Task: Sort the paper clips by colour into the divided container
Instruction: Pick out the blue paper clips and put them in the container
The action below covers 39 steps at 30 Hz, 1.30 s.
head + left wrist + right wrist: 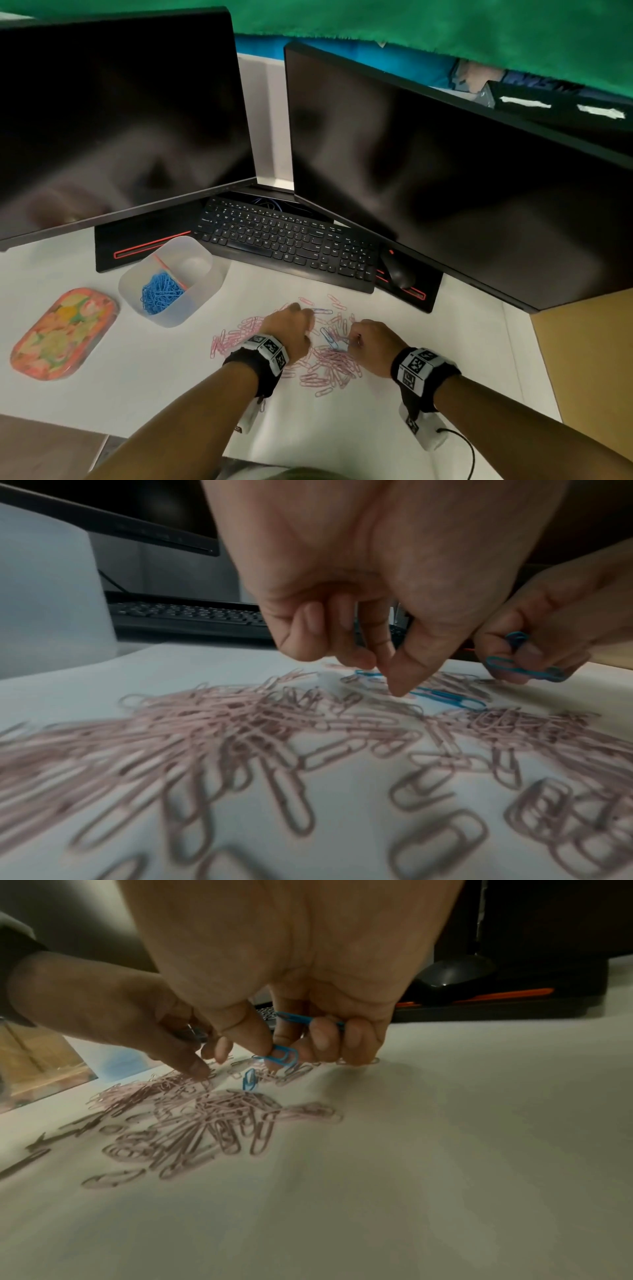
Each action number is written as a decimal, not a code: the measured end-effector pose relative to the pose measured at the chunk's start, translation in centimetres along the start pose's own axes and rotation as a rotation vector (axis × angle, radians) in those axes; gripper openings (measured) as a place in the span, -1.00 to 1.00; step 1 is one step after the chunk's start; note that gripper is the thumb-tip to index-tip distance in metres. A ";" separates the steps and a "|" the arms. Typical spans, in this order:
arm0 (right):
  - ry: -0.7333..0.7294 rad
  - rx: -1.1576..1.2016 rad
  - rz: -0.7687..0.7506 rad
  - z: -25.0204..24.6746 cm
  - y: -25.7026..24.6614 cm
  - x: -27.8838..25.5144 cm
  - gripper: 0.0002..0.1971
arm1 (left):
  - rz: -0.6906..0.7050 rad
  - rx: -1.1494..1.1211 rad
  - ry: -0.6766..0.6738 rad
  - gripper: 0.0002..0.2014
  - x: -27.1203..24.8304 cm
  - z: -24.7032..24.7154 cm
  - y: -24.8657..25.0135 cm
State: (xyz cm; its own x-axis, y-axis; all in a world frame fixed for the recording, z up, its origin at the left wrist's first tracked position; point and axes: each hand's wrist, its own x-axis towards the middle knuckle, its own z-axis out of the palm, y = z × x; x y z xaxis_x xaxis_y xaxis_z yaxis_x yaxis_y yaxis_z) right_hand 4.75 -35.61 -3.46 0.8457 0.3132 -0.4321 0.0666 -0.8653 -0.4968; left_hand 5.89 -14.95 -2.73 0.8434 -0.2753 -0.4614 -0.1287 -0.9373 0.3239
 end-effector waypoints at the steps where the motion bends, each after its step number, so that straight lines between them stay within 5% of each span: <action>1: 0.001 0.026 0.012 -0.1 0.1 0.1 -0.91 | 0.038 -0.004 0.022 -0.76 0.2 0.0 0.4; 5: -0.013 0.201 0.110 -0.4 0.6 0.1 -0.86 | 0.152 0.081 -0.003 -0.72 1.3 0.2 2.4; 12: 0.029 0.554 0.179 -1.3 1.3 1.4 -0.76 | 0.143 0.083 -0.034 -0.84 1.4 0.5 1.6; 20: -0.008 1.149 0.329 -2.0 -1.2 3.4 -0.76 | 0.023 -0.301 0.065 -0.92 0.2 0.7 -0.8; 22: -0.020 1.009 0.284 -1.9 -1.8 4.1 -0.70 | -0.054 -0.416 0.088 -0.84 0.0 0.5 -1.6; 26: 0.108 0.283 0.082 -1.3 -2.6 5.2 -0.92 | -0.200 -0.760 0.087 -0.74 -0.2 -0.3 -2.7; 29: 0.070 0.031 -0.053 -0.8 -3.4 5.8 -0.81 | -0.269 -1.002 0.068 -0.71 -0.5 -1.0 -3.0; 39: -0.066 -0.098 0.041 -0.5 -4.0 6.9 -0.66 | -0.392 -1.471 0.113 -0.74 -2.4 -2.5 -4.5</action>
State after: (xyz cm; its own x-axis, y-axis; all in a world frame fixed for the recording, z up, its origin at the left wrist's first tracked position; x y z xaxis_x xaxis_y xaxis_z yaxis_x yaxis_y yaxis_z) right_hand 10.55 -30.21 -4.12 0.8124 0.2993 -0.5005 0.0872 -0.9110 -0.4031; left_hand 5.69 -9.50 -1.03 0.7425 0.0131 -0.6697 0.6644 0.1119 0.7389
